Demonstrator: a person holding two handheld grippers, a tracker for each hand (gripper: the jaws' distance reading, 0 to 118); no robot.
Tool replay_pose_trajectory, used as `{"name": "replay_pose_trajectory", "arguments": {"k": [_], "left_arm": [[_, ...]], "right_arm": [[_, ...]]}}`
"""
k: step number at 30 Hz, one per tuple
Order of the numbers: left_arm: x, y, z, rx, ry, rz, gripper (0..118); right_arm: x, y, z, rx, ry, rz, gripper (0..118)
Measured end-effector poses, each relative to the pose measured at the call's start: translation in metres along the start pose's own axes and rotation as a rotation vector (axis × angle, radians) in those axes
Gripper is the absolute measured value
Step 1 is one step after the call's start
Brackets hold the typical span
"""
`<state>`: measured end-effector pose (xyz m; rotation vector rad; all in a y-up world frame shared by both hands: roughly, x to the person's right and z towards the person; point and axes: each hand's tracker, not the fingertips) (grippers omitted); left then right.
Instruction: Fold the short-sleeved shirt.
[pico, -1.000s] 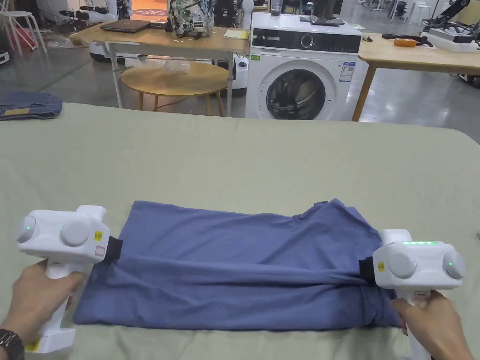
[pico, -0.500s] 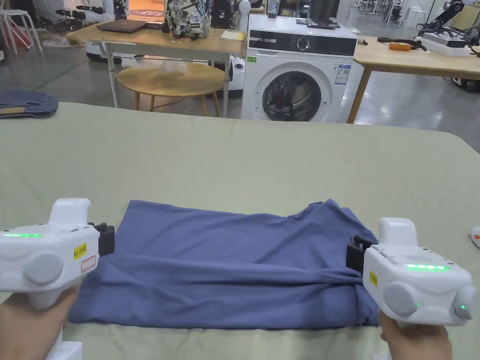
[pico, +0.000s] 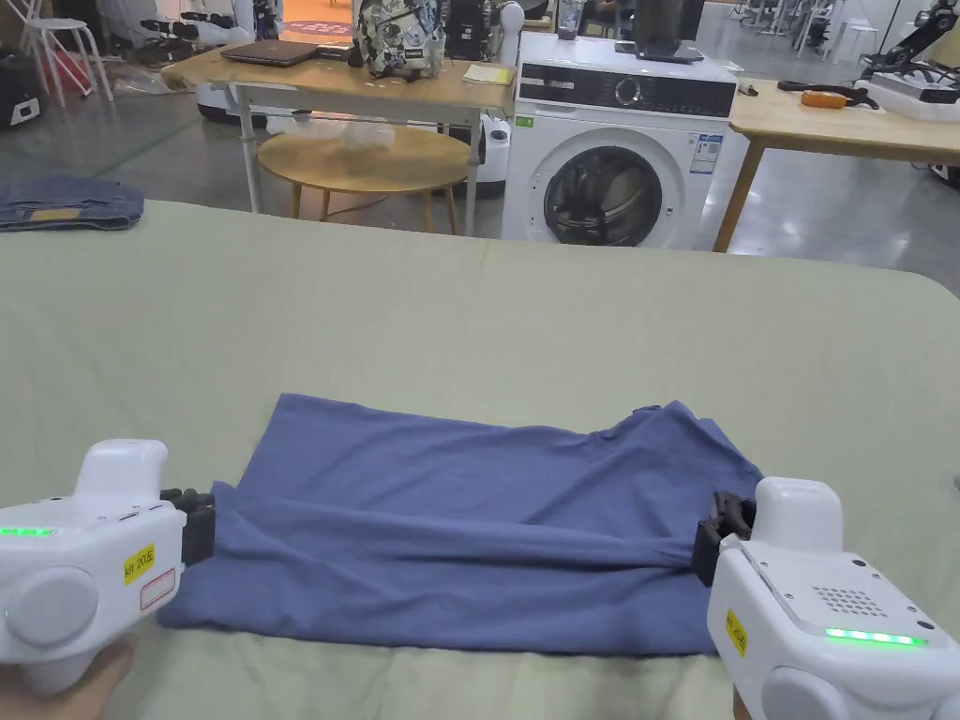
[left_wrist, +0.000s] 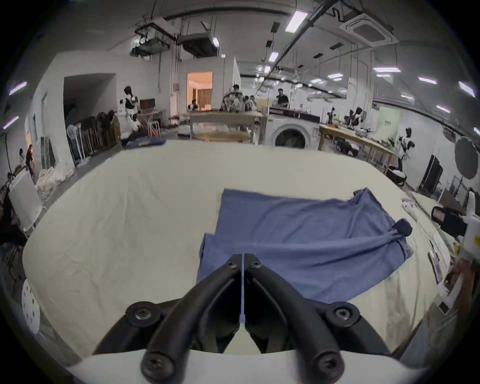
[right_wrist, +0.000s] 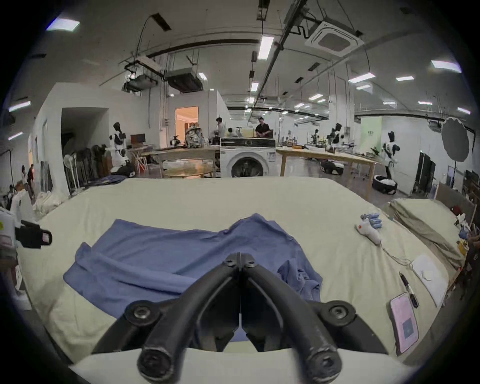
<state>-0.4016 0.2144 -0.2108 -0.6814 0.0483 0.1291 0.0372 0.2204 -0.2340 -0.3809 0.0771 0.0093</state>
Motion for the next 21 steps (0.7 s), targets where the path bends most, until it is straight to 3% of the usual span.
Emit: {"name": "replay_pose_trajectory", "arguments": {"k": [6, 9, 10, 12, 13, 15, 19, 21], "left_arm": [[-0.039, 0.001, -0.04, -0.229, -0.051, 0.09, 0], [-0.046, 0.001, -0.057, -0.312, -0.06, 0.117, 7], [-0.046, 0.001, -0.063, -0.329, -0.055, 0.107, 15], [-0.041, -0.002, -0.074, -0.397, -0.029, 0.065, 44], [-0.04, -0.004, -0.082, -0.434, -0.017, 0.057, 50], [-0.035, -0.011, -0.094, -0.515, 0.04, 0.054, 50], [-0.018, -0.013, -0.09, -0.464, 0.093, 0.001, 49], [-0.009, -0.017, -0.087, -0.44, 0.095, -0.083, 41]], "right_arm": [[0.006, -0.008, -0.001, -0.033, -0.004, 0.003, 0], [0.01, -0.013, -0.004, -0.055, -0.011, 0.0, 0], [0.013, -0.015, -0.005, -0.063, -0.016, -0.002, 0], [0.017, -0.018, -0.006, -0.08, -0.021, -0.01, 0], [0.018, -0.02, -0.007, -0.085, -0.024, -0.012, 0], [0.022, -0.024, -0.007, -0.098, -0.031, -0.009, 0], [0.03, -0.029, -0.007, -0.122, -0.045, -0.011, 0], [0.036, -0.031, -0.007, -0.132, -0.052, -0.019, 0]]}}
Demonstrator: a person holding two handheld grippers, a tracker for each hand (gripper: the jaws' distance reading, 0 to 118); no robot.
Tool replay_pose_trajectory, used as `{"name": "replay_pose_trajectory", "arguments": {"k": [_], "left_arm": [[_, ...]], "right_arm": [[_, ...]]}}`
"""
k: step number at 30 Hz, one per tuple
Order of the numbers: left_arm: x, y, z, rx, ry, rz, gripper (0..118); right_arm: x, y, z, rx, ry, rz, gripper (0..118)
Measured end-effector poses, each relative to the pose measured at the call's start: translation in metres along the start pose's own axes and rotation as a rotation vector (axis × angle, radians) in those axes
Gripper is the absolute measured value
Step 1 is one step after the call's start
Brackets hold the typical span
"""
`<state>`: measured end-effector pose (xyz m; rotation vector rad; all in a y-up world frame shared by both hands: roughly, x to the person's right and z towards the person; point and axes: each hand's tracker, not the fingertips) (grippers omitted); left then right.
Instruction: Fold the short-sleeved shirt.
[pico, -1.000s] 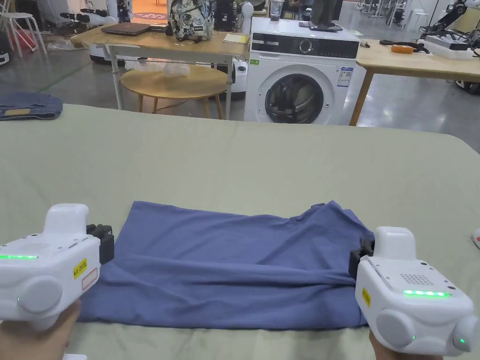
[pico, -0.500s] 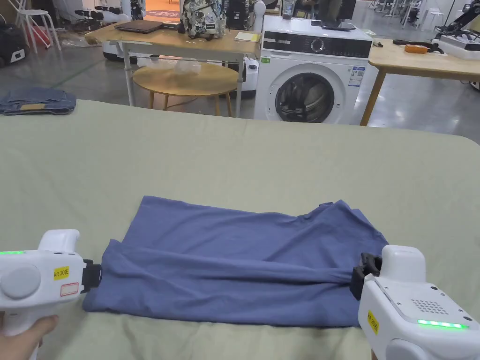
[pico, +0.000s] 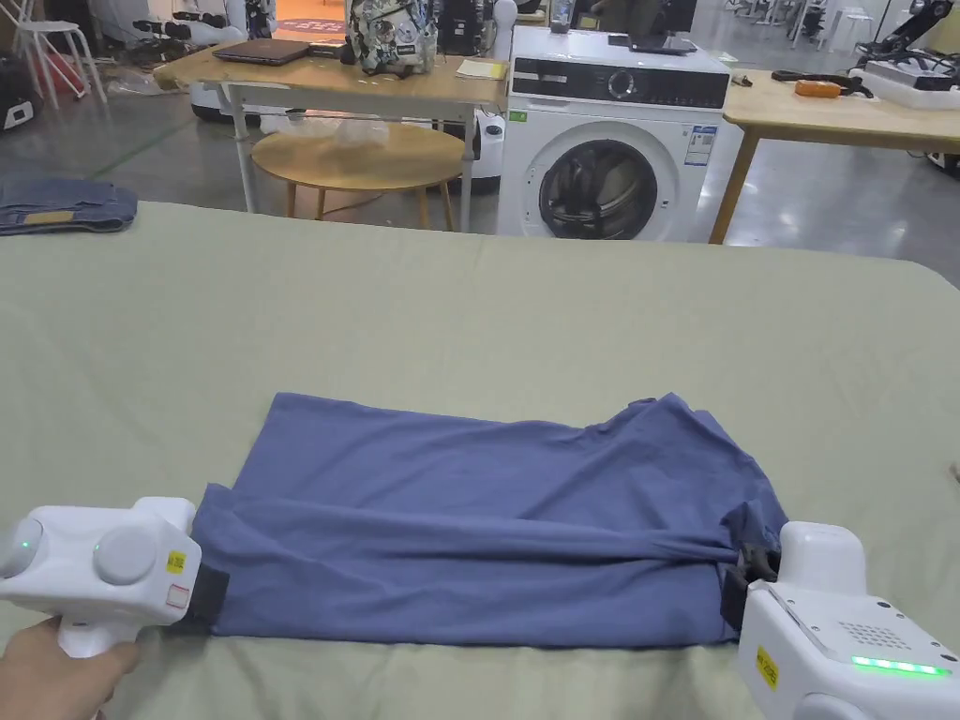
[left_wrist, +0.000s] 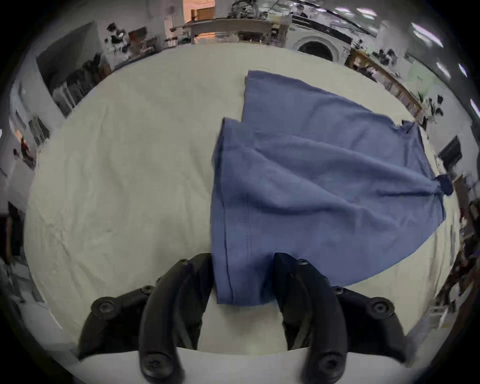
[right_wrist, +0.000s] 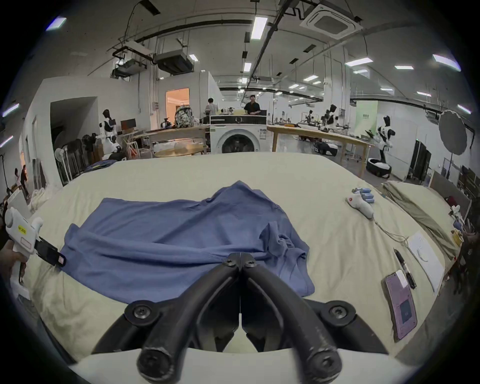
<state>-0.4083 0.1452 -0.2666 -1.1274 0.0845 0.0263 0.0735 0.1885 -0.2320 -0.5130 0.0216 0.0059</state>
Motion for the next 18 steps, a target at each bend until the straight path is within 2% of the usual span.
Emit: {"name": "replay_pose_trajectory", "arguments": {"k": [2, 4, 10, 11, 12, 14, 15, 16, 18], "left_arm": [[-0.001, -0.002, 0.002, 0.001, -0.023, 0.03, 19], [-0.004, -0.004, 0.004, 0.012, -0.078, 0.051, 2], [-0.011, -0.011, 0.022, 0.09, -0.08, 0.04, 1], [-0.012, -0.012, 0.026, 0.105, -0.081, 0.045, 1], [-0.013, -0.012, 0.029, 0.105, -0.091, 0.048, 1], [-0.014, -0.013, 0.032, 0.123, -0.093, 0.05, 1], [-0.014, -0.013, 0.033, 0.124, -0.094, 0.05, 1], [-0.014, -0.013, 0.033, 0.124, -0.097, 0.049, 1], [-0.015, -0.014, 0.032, 0.128, -0.095, 0.046, 1]], "right_arm": [[0.007, -0.001, -0.001, -0.018, -0.007, -0.007, 0], [0.015, -0.001, -0.004, -0.04, -0.01, -0.016, 0], [0.064, 0.004, -0.033, -0.22, -0.026, -0.061, 0], [0.073, 0.005, -0.038, -0.244, -0.033, -0.073, 5], [0.081, 0.007, -0.045, -0.271, -0.035, -0.087, 16], [0.093, 0.009, -0.056, -0.325, -0.033, -0.101, 60], [0.098, 0.009, -0.064, -0.347, -0.024, -0.111, 73], [0.102, 0.009, -0.072, -0.365, -0.016, -0.112, 79], [0.106, 0.009, -0.089, -0.427, 0.006, -0.105, 79]]}}
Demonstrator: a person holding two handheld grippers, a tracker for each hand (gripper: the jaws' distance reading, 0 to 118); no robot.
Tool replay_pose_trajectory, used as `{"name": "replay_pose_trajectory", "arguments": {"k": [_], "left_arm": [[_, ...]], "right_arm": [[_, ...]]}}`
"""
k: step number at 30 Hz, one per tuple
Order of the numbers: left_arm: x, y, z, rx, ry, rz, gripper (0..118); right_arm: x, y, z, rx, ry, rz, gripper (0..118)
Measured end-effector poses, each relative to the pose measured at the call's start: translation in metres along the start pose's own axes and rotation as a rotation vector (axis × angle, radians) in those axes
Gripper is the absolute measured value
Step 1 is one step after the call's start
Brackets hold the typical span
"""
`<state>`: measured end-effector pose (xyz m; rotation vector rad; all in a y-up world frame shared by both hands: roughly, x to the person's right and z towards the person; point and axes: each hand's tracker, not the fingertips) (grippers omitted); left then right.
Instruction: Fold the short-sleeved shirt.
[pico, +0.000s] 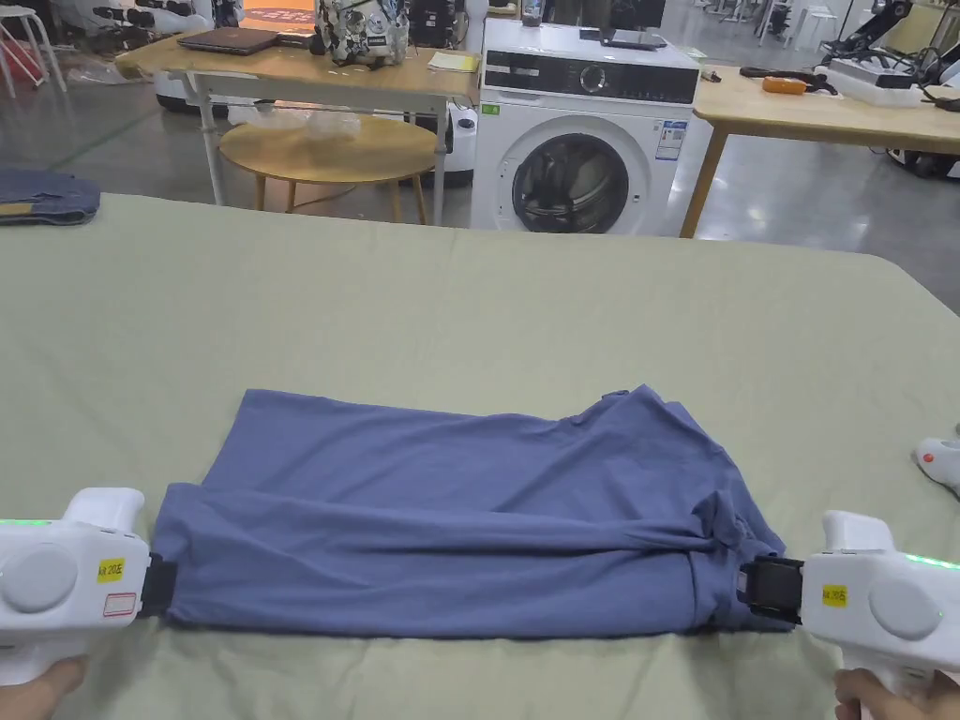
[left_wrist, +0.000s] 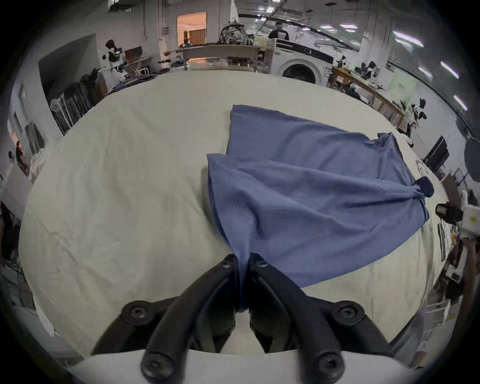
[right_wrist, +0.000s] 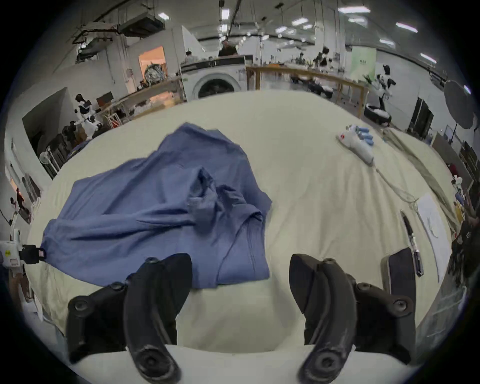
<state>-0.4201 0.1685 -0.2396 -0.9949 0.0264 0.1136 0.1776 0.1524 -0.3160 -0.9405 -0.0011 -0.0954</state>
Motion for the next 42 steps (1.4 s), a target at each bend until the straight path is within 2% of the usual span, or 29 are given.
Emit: {"name": "replay_pose_trajectory", "arguments": {"k": [6, 7, 8, 9, 11, 12, 13, 15, 18, 23, 28, 34, 38, 42], "left_arm": [[-0.002, -0.003, -0.003, -0.007, -0.004, 0.007, 1], [-0.003, -0.004, -0.003, -0.007, -0.005, 0.009, 1], [-0.002, -0.005, -0.003, -0.007, -0.007, 0.011, 1], [-0.002, -0.005, -0.003, -0.007, -0.008, 0.012, 1], [-0.003, -0.006, -0.002, -0.004, -0.009, 0.011, 1], [-0.002, -0.006, -0.002, -0.004, -0.01, 0.009, 1], [-0.003, -0.005, -0.002, -0.005, -0.01, 0.008, 1], [-0.004, -0.004, 0.0, -0.002, -0.014, 0.008, 1], [-0.006, -0.001, 0.007, 0.016, -0.024, 0.016, 1], [-0.006, 0.007, 0.027, 0.066, -0.03, 0.021, 1], [-0.009, 0.0, 0.049, 0.098, -0.02, 0.014, 1], [-0.026, -0.035, 0.065, 0.078, -0.048, 0.058, 1], [-0.025, -0.065, 0.06, 0.031, -0.037, 0.052, 1], [-0.027, -0.087, 0.046, -0.02, -0.039, 0.069, 1]], "right_arm": [[-0.012, -0.004, -0.045, -0.202, 0.025, 0.068, 79], [-0.017, -0.006, -0.044, -0.173, -0.023, 0.11, 77], [-0.021, -0.007, -0.04, -0.136, -0.032, 0.148, 75], [-0.023, -0.008, -0.036, -0.134, -0.026, 0.142, 72], [-0.027, -0.008, -0.029, -0.119, -0.033, 0.145, 49], [-0.027, -0.009, -0.027, -0.105, -0.036, 0.154, 24], [-0.025, -0.01, -0.024, -0.1, -0.022, 0.146, 5], [-0.022, -0.01, -0.018, -0.093, -0.002, 0.11, 5], [-0.022, -0.01, 0.004, -0.029, 0.002, 0.101, 5], [-0.023, -0.001, 0.044, 0.045, 0.025, 0.12, 4], [-0.027, -0.005, 0.081, 0.079, 0.0, 0.164, 4], [-0.023, -0.034, 0.104, 0.027, -0.015, 0.197, 4], [-0.026, -0.067, 0.092, -0.058, -0.073, 0.243, 4], [-0.022, -0.095, 0.068, -0.148, -0.103, 0.239, 4]]}}
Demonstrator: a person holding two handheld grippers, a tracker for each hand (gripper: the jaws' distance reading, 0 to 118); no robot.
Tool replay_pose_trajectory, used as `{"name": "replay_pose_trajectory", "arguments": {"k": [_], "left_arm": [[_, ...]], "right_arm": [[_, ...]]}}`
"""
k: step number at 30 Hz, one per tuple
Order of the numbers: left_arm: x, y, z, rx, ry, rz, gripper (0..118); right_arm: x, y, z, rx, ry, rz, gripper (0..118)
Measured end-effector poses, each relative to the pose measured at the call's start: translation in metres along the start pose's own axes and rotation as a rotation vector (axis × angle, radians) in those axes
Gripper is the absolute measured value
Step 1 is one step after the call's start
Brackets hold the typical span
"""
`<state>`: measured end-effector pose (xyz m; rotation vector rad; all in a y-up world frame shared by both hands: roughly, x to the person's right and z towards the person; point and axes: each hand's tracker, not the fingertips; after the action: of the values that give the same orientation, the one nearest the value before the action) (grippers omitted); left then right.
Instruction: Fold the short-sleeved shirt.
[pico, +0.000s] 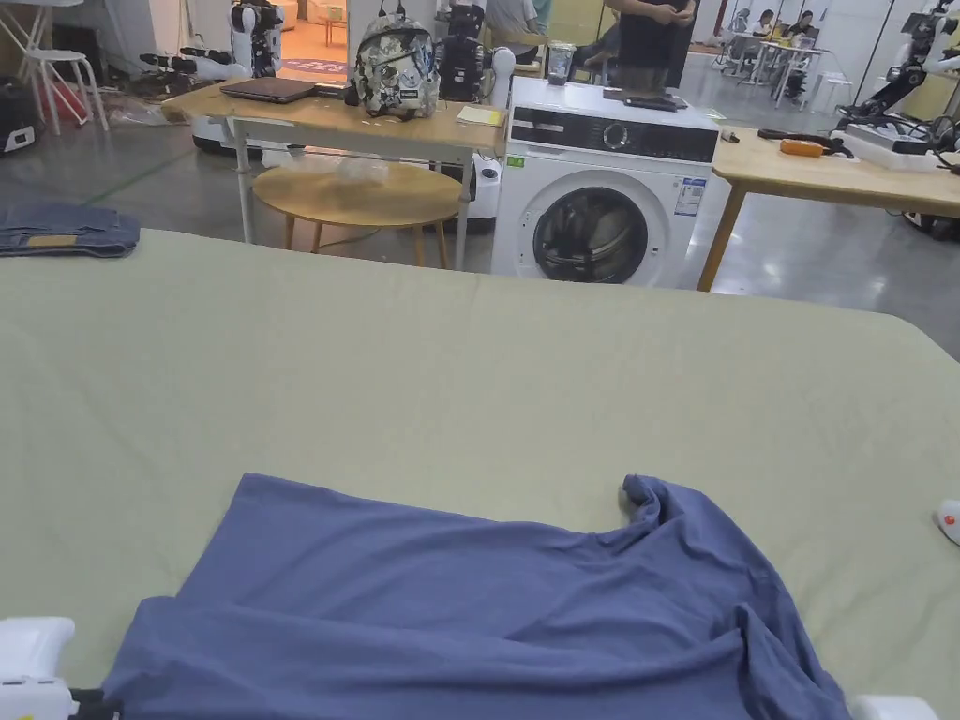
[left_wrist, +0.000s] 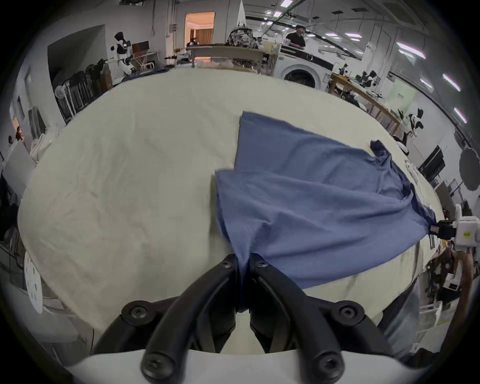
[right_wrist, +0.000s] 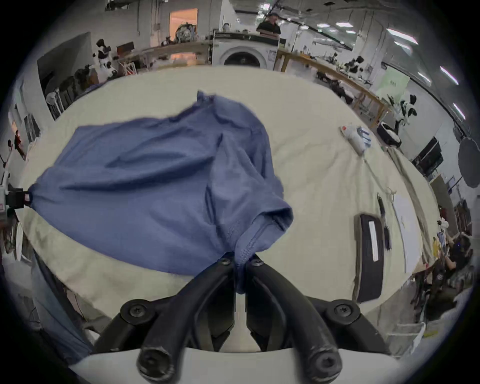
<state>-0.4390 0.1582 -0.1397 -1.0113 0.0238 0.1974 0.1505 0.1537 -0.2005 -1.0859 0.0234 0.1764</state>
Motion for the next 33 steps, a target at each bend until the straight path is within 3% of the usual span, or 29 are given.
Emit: {"name": "replay_pose_trajectory", "arguments": {"k": [6, 9, 12, 13, 14, 16, 21, 27, 29, 30, 31, 32, 33], "left_arm": [[-0.004, -0.009, -0.026, -0.045, 0.013, 0.014, 1], [-0.005, -0.004, -0.024, -0.05, 0.006, 0.02, 1], [-0.004, 0.0, -0.017, -0.055, 0.0, 0.019, 2], [-0.002, 0.002, -0.013, -0.045, 0.004, 0.018, 7], [0.001, 0.003, -0.008, -0.018, 0.032, 0.005, 14], [0.008, 0.009, 0.002, 0.043, 0.094, -0.02, 30], [0.025, 0.032, 0.026, 0.232, 0.053, -0.015, 43], [0.055, 0.056, 0.037, 0.415, 0.017, -0.053, 43], [0.068, 0.06, 0.039, 0.464, 0.022, -0.084, 42], [0.073, 0.062, 0.038, 0.488, 0.039, -0.106, 37], [0.079, 0.064, 0.037, 0.506, 0.05, -0.125, 22], [0.085, 0.067, 0.036, 0.513, 0.074, -0.141, 8], [0.09, 0.068, 0.034, 0.523, 0.09, -0.149, 0]], "right_arm": [[-0.007, -0.011, -0.033, -0.05, -0.016, -0.007, 5], [-0.01, -0.007, -0.028, -0.034, -0.025, -0.001, 10], [-0.011, -0.001, -0.018, -0.028, -0.094, 0.003, 46], [-0.007, 0.001, -0.013, -0.018, -0.098, -0.01, 59], [-0.005, 0.004, -0.007, -0.003, -0.099, -0.029, 64], [-0.004, 0.013, 0.008, 0.064, -0.075, -0.084, 65], [-0.026, 0.036, 0.039, 0.271, -0.03, -0.077, 69], [-0.078, 0.06, 0.051, 0.504, 0.047, -0.074, 69], [-0.096, 0.067, 0.055, 0.547, 0.044, -0.067, 61], [-0.106, 0.071, 0.057, 0.58, 0.052, -0.071, 53], [-0.113, 0.074, 0.057, 0.605, 0.068, -0.078, 28], [-0.12, 0.077, 0.057, 0.616, 0.063, -0.083, 12], [-0.125, 0.08, 0.057, 0.619, 0.063, -0.081, 10]]}}
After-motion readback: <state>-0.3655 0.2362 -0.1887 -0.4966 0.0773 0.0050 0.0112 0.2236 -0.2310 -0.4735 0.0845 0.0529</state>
